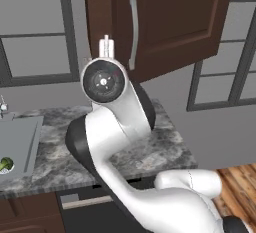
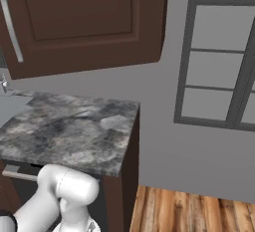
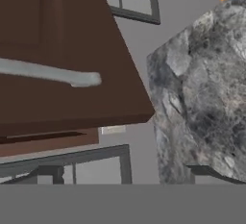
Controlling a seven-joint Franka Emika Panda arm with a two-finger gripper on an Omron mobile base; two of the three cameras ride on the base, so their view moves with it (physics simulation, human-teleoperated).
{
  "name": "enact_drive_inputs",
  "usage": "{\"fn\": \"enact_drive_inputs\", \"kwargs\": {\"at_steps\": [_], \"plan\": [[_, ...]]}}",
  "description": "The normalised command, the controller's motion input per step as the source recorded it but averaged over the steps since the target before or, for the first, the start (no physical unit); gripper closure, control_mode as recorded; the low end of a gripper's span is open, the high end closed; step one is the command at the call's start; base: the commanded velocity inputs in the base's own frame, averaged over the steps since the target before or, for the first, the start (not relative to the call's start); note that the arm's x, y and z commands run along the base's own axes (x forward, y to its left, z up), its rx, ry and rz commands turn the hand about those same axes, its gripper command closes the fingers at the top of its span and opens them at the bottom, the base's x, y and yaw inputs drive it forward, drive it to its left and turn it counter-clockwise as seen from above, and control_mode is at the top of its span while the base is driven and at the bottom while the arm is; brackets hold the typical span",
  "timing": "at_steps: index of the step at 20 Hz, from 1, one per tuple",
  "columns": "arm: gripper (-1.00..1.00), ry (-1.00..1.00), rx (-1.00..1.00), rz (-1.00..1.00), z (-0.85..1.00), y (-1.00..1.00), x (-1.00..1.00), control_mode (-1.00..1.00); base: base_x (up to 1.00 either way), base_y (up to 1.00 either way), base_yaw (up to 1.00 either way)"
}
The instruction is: Open the cabinet, pick the kettle from the cabinet, and place it in the sink.
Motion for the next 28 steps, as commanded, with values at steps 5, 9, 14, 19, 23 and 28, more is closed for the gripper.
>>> {"fn": "enact_drive_inputs", "kwargs": {"at_steps": [5,9,14,19,23,28], "plan": [[-1.0,0.0,0.07,-0.4,-0.21,0.08,0.27,-1.0,0.0,0.0,0.0],[-1.0,0.02,0.0,-0.36,-0.05,0.02,0.23,-1.0,0.0,0.0,0.0],[-1.0,0.02,0.01,-0.17,-0.04,0.04,0.11,-1.0,0.0,0.0,0.0],[-1.0,0.0,0.01,-0.09,-0.12,0.18,0.07,-1.0,0.0,0.0,0.0],[-1.0,0.0,0.04,-0.02,-0.15,0.2,0.15,-1.0,0.0,0.0,0.0],[-1.0,0.0,0.04,0.0,-0.14,0.11,0.31,-1.0,0.0,0.0,0.0]]}}
